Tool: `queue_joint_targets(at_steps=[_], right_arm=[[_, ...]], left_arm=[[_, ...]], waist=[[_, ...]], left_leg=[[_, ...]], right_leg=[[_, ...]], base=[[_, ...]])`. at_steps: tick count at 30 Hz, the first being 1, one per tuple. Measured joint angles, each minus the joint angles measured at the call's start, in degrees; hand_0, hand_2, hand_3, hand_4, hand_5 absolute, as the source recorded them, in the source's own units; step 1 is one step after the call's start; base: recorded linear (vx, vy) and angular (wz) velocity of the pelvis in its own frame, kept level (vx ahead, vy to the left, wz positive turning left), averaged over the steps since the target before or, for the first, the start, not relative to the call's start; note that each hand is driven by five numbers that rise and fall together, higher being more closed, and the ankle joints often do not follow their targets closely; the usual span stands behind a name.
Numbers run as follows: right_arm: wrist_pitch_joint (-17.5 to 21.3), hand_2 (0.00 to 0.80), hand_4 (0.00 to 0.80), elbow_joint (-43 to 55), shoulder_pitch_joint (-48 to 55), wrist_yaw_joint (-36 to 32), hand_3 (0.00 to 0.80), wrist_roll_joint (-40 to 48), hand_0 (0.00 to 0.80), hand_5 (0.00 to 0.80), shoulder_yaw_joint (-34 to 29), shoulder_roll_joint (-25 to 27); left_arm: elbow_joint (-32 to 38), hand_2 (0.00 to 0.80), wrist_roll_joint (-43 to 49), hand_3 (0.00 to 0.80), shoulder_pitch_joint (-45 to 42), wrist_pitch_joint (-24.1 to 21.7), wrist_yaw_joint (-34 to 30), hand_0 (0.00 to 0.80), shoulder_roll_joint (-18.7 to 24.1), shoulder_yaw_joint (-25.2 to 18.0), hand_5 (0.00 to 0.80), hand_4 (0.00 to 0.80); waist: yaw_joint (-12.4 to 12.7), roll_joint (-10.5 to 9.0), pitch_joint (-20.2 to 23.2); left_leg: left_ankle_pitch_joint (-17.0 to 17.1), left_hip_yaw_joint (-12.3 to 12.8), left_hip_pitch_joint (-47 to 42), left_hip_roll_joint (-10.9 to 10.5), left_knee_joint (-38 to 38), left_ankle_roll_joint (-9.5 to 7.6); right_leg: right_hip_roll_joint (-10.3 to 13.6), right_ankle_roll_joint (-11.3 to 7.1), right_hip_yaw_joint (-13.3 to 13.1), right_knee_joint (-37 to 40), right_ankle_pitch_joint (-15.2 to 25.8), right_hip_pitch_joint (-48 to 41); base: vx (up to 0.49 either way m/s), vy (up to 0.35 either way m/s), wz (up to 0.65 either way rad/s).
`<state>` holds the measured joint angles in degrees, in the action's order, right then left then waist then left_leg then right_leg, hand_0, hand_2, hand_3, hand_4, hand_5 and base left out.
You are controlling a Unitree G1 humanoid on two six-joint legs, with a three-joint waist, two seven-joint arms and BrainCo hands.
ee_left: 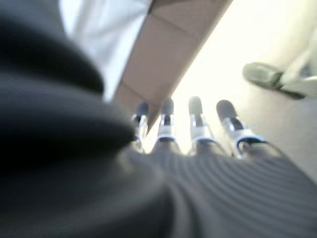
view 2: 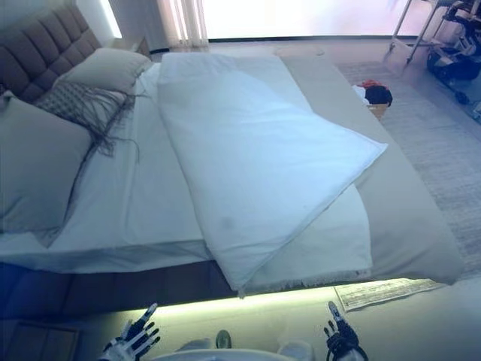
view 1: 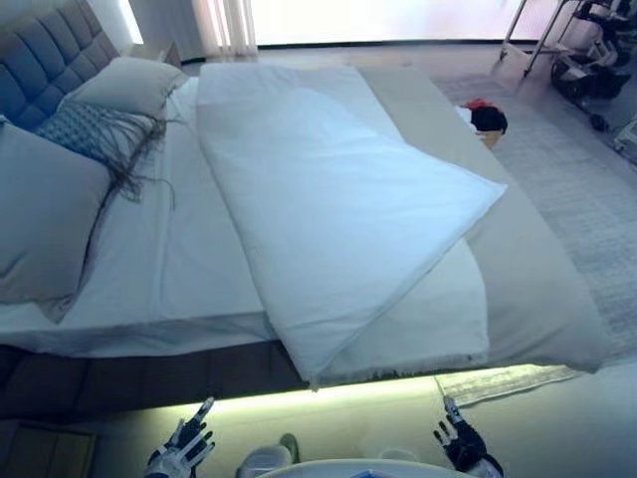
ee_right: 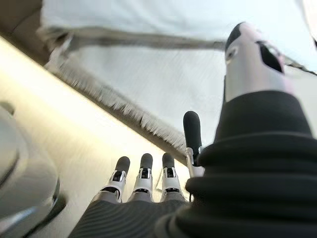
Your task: Make the bed neatly
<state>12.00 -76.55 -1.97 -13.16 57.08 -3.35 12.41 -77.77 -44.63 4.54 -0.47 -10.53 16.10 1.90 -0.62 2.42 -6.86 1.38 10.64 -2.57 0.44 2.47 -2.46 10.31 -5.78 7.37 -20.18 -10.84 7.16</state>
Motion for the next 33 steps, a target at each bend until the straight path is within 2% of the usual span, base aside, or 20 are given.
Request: queue_joint_targets(at_steps=[2,4,6,7,8,10,11,12,13,14,15,17,20,23,25,29,33], right_arm=[[0.1,0.0,0.0,0.5,-1.3,-0.3,0.0,1.7,0.0,0.0,0.3,0.3],[0.1,0.0,0.0,0.9,-1.3,-0.1,0.0,2.1,0.0,0.0,0.3,0.1],[0.3,0.0,0.0,1.2,-0.5,1.1,0.0,1.3,0.0,0.0,0.3,-0.7],[0.4,0.0,0.0,1.2,-0.2,1.8,0.0,0.8,0.0,0.0,0.3,-0.6],[0.9,0.0,0.0,1.5,-0.1,2.5,0.0,0.6,0.0,0.0,0.3,-0.3],[2.0,0.0,0.0,2.8,-1.0,3.5,0.0,0.4,0.0,0.0,0.3,0.5],[2.6,0.0,0.0,3.1,-2.6,4.0,0.0,0.3,0.0,0.0,0.2,0.7],[3.2,0.0,0.0,3.2,-3.9,4.7,0.0,0.3,0.0,0.0,0.1,0.7],[3.8,0.0,0.0,3.3,-5.2,5.9,0.0,0.3,0.0,0.0,0.3,1.1],[4.8,0.0,0.0,3.2,-6.6,7.4,0.0,0.3,0.0,0.0,0.4,2.1],[5.6,0.0,0.0,3.2,-8.1,9.1,0.0,0.3,0.0,0.0,0.3,3.5],[6.4,0.0,0.0,3.2,-12.5,12.6,0.0,0.7,0.0,0.0,0.0,6.8],[6.4,0.0,0.0,3.2,-17.3,16.4,0.0,0.9,0.0,0.0,-0.4,8.9],[5.6,0.0,0.0,3.1,-22.7,21.3,0.0,1.3,0.0,0.0,-0.4,11.6],[4.3,0.0,0.0,3.2,-28.1,22.5,0.0,2.2,0.0,0.0,-0.4,13.3],[1.5,0.0,0.0,3.3,-37.1,22.3,0.0,3.4,0.0,0.0,-0.1,17.9],[-0.3,0.0,0.0,3.4,-40.8,21.3,0.0,3.3,0.0,0.0,1.3,20.5]], left_arm=[[-0.1,0.0,0.0,0.0,1.3,-0.1,-0.3,0.0,-0.7,1.0,0.0,0.0],[0.1,0.0,-0.1,0.0,1.5,-0.1,-0.4,0.0,-1.5,1.3,0.0,0.0],[0.6,0.0,0.0,0.0,-0.3,-0.3,-0.4,0.0,-2.5,0.9,0.0,0.0],[0.7,0.0,0.0,0.0,-1.2,-0.4,-0.3,0.0,-3.0,0.8,0.0,0.0],[0.7,0.0,0.0,0.0,-1.9,-0.3,-0.1,0.0,-3.5,0.8,0.0,0.0],[0.6,0.0,0.0,0.0,-2.9,-0.2,0.6,0.0,-4.1,0.6,0.0,0.0],[0.2,0.0,0.0,0.0,-3.3,-0.3,0.6,0.0,-4.0,-0.2,0.0,0.0],[0.0,0.0,0.0,0.0,-2.9,-0.3,0.5,0.0,-3.8,-1.1,0.0,0.0],[0.0,0.0,0.1,0.0,-3.0,-0.3,0.3,0.0,-3.8,-0.9,0.0,0.0],[0.0,0.0,0.1,0.0,-3.1,-0.2,-0.2,0.0,-3.9,-0.8,0.0,0.0],[0.0,0.0,0.1,0.0,-2.4,-0.1,-0.6,0.0,-4.0,-0.1,0.0,0.0],[-0.2,0.0,0.0,0.0,-1.3,0.0,-0.6,0.0,-4.1,0.9,0.0,0.0],[-0.1,0.0,0.0,0.0,3.0,0.2,-0.7,0.0,-1.6,1.3,0.0,0.0],[0.8,0.0,-0.1,0.0,8.6,0.5,-0.7,0.0,0.3,1.6,0.0,0.0],[2.1,0.0,-1.5,0.0,11.2,1.1,-0.7,0.0,1.0,1.9,0.0,0.0],[3.3,0.0,-6.7,0.0,13.8,1.2,-1.1,0.0,1.1,3.2,0.0,0.0],[5.0,0.0,-9.4,0.0,14.1,1.0,-1.5,0.0,1.1,4.1,0.0,0.0]], waist=[[-1.4,-0.19,-1.1],[-2.0,-1.11,-2.3],[-2.0,-2.19,-2.5],[-1.9,-2.2,-2.6],[-1.9,-1.9,-2.5],[-1.6,-0.31,-1.9],[-0.9,-0.23,-2.1],[-0.7,-1.52,-3.0],[0.1,-2.81,-3.7],[0.5,-2.71,-3.8],[0.1,-2.04,-4.2],[0.2,0.66,-5.1],[0.0,-0.1,-7.3],[0.1,-0.66,-10.9],[0.2,0.11,-13.8],[0.7,1.85,-18.3],[2.4,1.95,-20.7]], left_leg=[[0.0,-1.3,1.5,-0.6,-0.1,0.09],[-0.2,-2.3,1.4,-1.1,0.3,0.79],[-1.7,-3.6,-0.9,-1.0,-0.1,3.09],[-2.9,-4.4,-2.4,-0.3,-1.0,4.49],[-4.3,-4.6,-3.0,1.2,-2.2,5.6],[-5.9,-4.2,-2.4,4.0,-5.9,7.5],[-6.0,-4.5,-1.1,4.7,-9.2,7.78],[-6.2,-4.9,1.4,4.6,-15.7,8.05],[-7.1,-5.5,4.5,4.4,-20.3,7.85],[-7.3,-5.9,6.0,4.3,-19.3,7.82],[-6.9,-5.5,7.6,4.2,-17.5,7.25],[-5.7,-4.7,11.0,4.2,-16.3,5.52],[-4.9,-4.7,14.9,3.0,-17.2,5.18],[-5.2,-4.7,19.0,2.1,-20.5,4.57],[-6.2,-4.8,21.8,2.2,-23.8,4.11],[-7.5,-5.1,27.0,2.0,-28.4,3.86],[-7.8,-5.7,30.2,1.7,-30.7,3.88]], right_leg=[[0.2,-1.47,-0.6,9.6,5.2,5.9],[0.9,-1.75,-0.4,15.7,11.1,8.6],[0.9,-0.96,-0.1,16.0,13.4,6.3],[0.4,0.03,-0.2,15.9,16.6,4.7],[-0.8,1.42,0.5,15.4,17.9,3.3],[-3.5,3.52,1.8,15.1,16.7,2.5],[-4.1,4.93,1.8,14.7,16.1,2.1],[-4.1,5.86,1.2,15.3,16.1,0.9],[-4.0,6.51,0.7,16.5,16.3,-0.3],[-4.2,6.8,0.6,17.0,16.4,-0.5],[-4.6,6.97,1.3,16.4,16.1,0.6],[-5.5,7.14,2.8,12.8,15.0,4.1],[-3.3,6.41,3.7,7.0,13.1,9.5],[-1.2,6.13,4.1,2.0,11.7,14.3],[-0.9,6.14,4.0,0.1,11.4,16.3],[0.1,6.2,3.9,-4.1,10.3,21.2],[0.8,6.59,4.0,-7.8,8.8,24.8]], base=[[0.126,-0.179,0.35],[0.278,-0.22,0.38],[0.277,-0.209,0.38],[0.245,-0.197,0.45],[0.244,-0.171,0.35],[0.223,-0.139,0.22],[0.139,-0.041,0.13],[0.033,0.045,0.04],[-0.055,0.077,-0.05],[-0.11,0.08,-0.08],[-0.122,0.046,-0.12],[-0.138,0.0,-0.3],[-0.144,-0.038,0.03],[-0.06,-0.031,0.21],[-0.058,-0.017,0.0],[-0.054,-0.006,0.05],[-0.022,-0.001,0.1]])
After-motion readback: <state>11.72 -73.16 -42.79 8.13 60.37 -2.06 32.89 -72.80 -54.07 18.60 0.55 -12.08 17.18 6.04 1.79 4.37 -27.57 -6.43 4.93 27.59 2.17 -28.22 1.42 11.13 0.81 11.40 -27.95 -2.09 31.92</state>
